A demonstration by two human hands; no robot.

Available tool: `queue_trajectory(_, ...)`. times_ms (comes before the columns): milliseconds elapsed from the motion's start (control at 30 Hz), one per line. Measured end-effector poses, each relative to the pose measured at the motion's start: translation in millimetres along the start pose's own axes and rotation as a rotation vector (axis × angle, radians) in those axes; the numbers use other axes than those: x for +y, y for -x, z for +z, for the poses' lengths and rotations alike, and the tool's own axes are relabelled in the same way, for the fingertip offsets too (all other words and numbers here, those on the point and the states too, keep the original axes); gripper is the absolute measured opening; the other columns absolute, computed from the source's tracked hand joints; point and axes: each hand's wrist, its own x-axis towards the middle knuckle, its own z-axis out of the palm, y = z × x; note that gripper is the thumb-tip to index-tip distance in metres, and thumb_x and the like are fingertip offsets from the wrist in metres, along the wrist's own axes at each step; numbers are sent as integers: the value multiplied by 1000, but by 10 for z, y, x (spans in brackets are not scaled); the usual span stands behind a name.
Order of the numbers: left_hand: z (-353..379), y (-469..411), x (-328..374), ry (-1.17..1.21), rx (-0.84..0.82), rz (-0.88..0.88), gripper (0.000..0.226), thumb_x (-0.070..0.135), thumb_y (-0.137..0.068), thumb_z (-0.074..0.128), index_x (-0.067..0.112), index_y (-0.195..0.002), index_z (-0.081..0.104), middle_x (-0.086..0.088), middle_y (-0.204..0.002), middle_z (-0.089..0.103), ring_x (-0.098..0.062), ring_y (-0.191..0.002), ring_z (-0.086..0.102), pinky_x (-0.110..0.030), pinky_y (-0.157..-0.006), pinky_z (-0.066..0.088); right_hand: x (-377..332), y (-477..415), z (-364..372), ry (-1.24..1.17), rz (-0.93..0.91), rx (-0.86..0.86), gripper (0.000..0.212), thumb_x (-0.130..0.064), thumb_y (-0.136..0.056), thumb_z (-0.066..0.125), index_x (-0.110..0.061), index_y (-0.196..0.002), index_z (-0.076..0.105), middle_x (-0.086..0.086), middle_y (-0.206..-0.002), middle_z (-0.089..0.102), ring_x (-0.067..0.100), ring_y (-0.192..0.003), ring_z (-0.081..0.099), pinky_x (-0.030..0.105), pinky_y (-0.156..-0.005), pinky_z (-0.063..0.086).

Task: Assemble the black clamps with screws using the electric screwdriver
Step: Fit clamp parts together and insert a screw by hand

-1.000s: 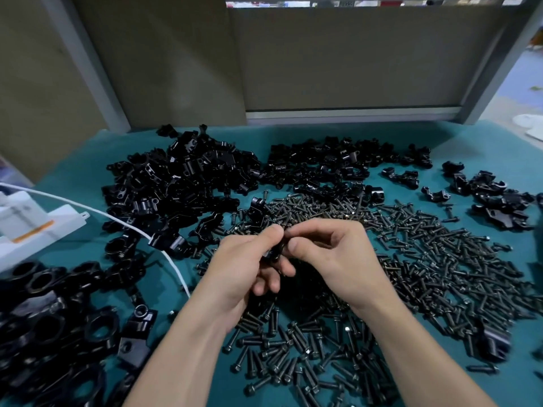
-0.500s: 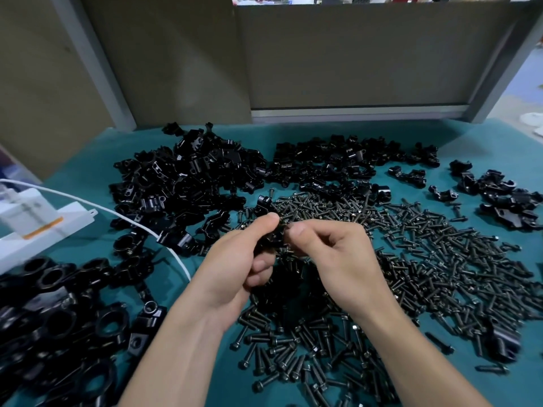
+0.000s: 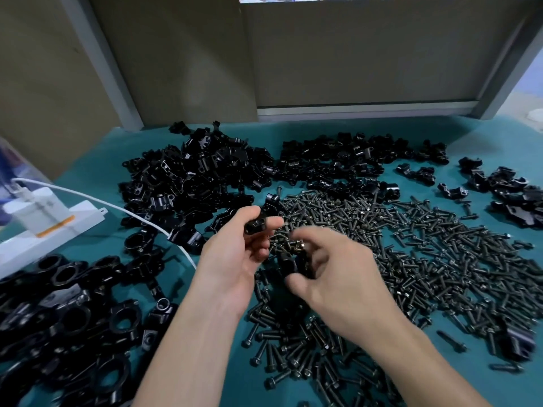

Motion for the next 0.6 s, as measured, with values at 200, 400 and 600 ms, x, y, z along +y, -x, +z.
queue_trajectory(200, 19, 20, -37, 60, -56, -17, 20, 22, -100, 65, 6, -104, 75, -12, -101, 81, -13, -75, 72, -31, -77, 61, 36, -40, -28, -362, -35, 162, 35, -2, -81, 82, -33, -91, 71, -11, -84, 72, 9, -77, 68, 23, -74, 58)
queue_trajectory(400, 42, 40, -56, 86, -80, -24, 28, 25, -102, 62, 3, -118, 72, -12, -107, 80, -14, -85, 75, -33, -84, 64, 147, -72, -60, 133, 19, 1, 31, -20, -84, 84, -45, -99, 72, -23, -72, 61, -7, -67, 61, 3, -57, 46)
queue_trajectory(600, 57, 43, -71, 63, -92, -13, 32, 29, -104, 60, 5, -122, 71, -10, -110, 80, -16, -95, 76, -34, -89, 60, 110, -94, -81, -461, 47, 165, 35, -1, -77, 88, -34, -86, 80, -18, -84, 77, -1, -82, 74, 12, -79, 57)
